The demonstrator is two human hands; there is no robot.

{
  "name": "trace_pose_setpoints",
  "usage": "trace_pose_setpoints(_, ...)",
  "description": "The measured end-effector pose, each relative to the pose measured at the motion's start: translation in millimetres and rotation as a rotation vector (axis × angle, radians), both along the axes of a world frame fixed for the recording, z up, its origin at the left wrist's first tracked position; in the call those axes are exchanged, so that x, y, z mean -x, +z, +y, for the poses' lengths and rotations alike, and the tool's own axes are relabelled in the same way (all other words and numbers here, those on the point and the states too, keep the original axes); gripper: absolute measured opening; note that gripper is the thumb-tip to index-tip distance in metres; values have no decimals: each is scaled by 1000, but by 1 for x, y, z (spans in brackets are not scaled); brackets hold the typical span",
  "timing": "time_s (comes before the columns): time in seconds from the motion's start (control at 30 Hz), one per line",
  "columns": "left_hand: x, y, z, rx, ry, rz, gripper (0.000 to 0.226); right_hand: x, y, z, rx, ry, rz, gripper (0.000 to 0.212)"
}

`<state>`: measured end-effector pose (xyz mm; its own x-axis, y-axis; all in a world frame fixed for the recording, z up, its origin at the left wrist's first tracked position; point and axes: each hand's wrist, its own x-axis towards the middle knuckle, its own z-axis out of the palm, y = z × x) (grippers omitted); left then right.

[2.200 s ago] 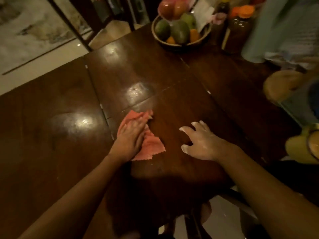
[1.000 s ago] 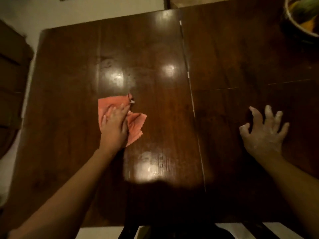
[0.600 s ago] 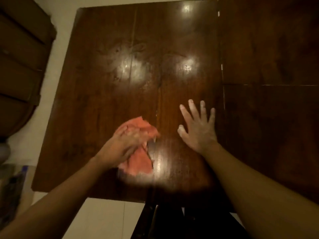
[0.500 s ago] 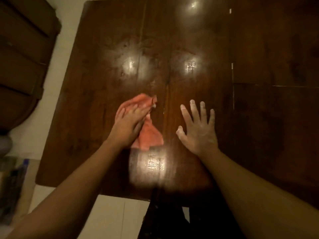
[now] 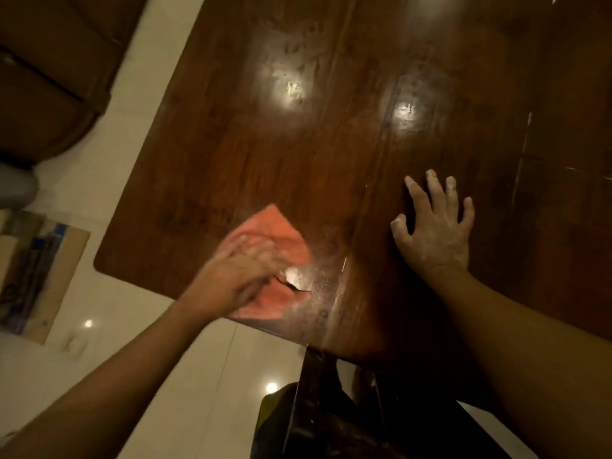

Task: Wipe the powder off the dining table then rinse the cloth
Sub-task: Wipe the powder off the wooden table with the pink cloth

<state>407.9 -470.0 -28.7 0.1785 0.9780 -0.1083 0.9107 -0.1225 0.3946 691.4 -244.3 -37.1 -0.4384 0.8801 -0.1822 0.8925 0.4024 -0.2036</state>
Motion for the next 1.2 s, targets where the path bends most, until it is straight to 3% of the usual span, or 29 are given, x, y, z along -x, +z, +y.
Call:
trace_pose_setpoints(0.1,48,1,-22,-59,522,-77,53,0,-2,-1,-9,13,-9,67)
trace_pose_setpoints(0.2,68,-9,-22,-51,1064,18,48,-1,-3,-1,-17,33,-16,69)
trace_pose_setpoints(0.3,35,-12,4,37,1342,127,51,-3,-6,0,-8,76,-51,75)
trace_pose_setpoints(0.37,-9,-7,17,75,1174,115,51,-9,-7,1,22,150,-61,75)
trace_pose_setpoints(0.53,-107,1,-6,219,183,66,51,-65,0,8,158,494,25,54)
trace_pose_setpoints(0.6,-115,8,-7,286,-111,60,52,-106,5,11,208,479,33,51)
trace_pose_setpoints(0.67,-107,11,5,320,-267,109,52,-148,8,14,243,418,12,52)
trace_pose_setpoints(0.77,-99,13,37,323,-407,189,52,-210,10,16,265,258,6,48)
trace_pose_setpoints(0.83,-108,13,61,313,-384,180,52,-243,8,13,262,134,2,46)
trace_pose_setpoints(1.03,-196,3,145,235,4,78,54,-315,2,-11,155,-264,-63,50)
trace_pose_setpoints(1.1,-226,3,160,273,-146,94,57,-329,1,-17,140,-389,-64,51)
trace_pose_setpoints(1.2,-271,7,155,305,-624,156,61,-334,-4,-24,81,-428,-55,52)
